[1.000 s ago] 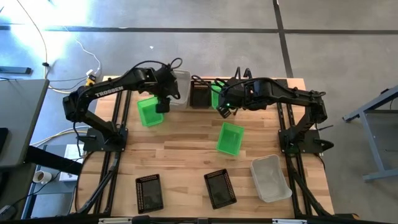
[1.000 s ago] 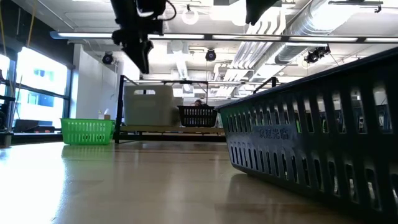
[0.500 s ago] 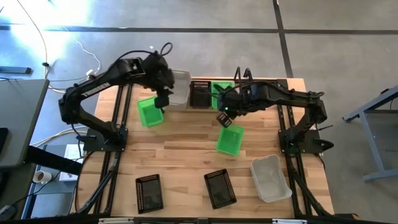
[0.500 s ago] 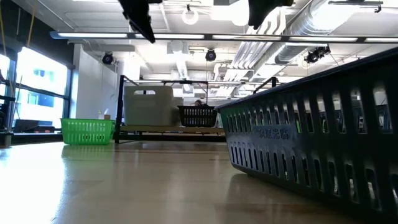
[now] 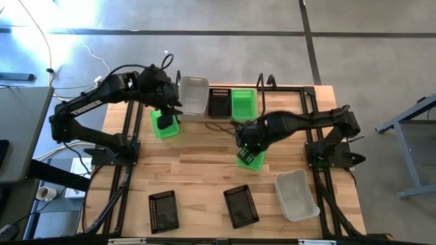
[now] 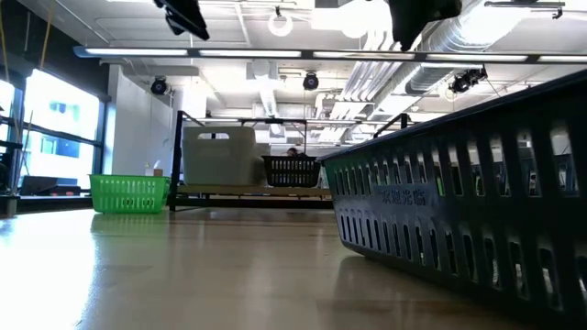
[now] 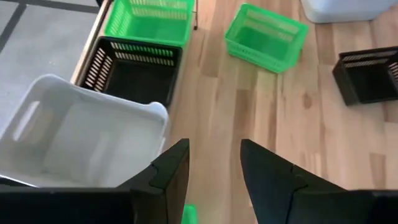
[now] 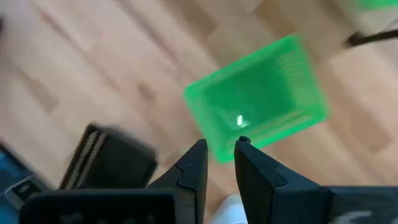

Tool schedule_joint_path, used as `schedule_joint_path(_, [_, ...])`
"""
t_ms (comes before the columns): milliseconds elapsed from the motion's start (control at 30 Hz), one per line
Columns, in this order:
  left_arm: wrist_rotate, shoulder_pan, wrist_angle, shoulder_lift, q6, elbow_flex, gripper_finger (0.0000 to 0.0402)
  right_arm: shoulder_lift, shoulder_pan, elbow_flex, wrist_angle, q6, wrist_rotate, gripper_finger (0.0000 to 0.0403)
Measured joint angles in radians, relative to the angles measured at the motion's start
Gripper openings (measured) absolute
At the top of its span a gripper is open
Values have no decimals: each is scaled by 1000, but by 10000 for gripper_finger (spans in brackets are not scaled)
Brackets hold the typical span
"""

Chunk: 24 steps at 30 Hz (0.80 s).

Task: Stack baskets on shelf by color
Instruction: Stack the right black bin on the black bin on the shelf

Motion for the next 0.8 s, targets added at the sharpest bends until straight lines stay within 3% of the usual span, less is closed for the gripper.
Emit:
schedule_joint_path(433, [-7,-65,46,-58,-55,-72,134,1,221,-135,320,-10,-175,67])
schedule_joint_path(667, [-9,-65,47,-57,-55,-72,132,1,337,-212,513,-27,-174,71])
schedule_joint_path(800, [-9,-65,47,-57,-55,-72,132,1,386,-270,591,7,-162,94])
